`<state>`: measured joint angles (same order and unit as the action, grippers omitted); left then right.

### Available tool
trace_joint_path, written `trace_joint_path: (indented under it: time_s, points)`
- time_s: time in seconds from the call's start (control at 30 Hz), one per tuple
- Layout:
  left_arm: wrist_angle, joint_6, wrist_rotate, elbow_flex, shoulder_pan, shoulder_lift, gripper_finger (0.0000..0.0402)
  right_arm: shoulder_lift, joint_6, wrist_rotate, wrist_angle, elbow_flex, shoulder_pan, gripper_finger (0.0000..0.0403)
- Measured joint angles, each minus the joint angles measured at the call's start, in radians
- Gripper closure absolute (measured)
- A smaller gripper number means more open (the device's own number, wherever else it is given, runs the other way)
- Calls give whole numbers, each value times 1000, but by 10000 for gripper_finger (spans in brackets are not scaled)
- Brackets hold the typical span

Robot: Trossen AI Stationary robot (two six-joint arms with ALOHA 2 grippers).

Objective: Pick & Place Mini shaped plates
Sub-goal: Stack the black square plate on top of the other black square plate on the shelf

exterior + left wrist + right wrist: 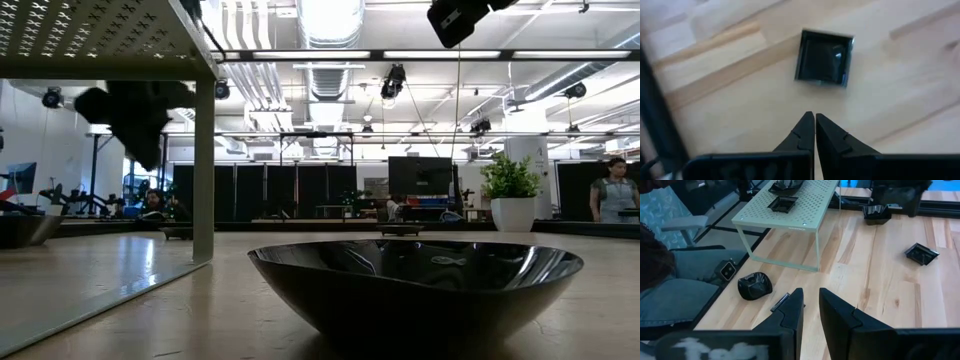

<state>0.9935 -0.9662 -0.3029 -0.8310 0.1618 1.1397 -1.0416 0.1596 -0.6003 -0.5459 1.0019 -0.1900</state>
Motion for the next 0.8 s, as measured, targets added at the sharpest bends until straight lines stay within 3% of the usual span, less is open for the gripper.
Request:
trace_joint_path:
  time_s: [0.23, 0.53, 0.8]
  points:
    - [-110, 71, 4, 0, 51, 79, 384, 0, -3, 0, 3, 0, 0, 346]
    - [-119, 78, 7, 1, 96, 162, 309, 0, -44, 0, 4, 0, 0, 346]
    - [-192, 106, 1, 1, 122, 262, 303, 0, -56, 0, 4, 0, 0, 346]
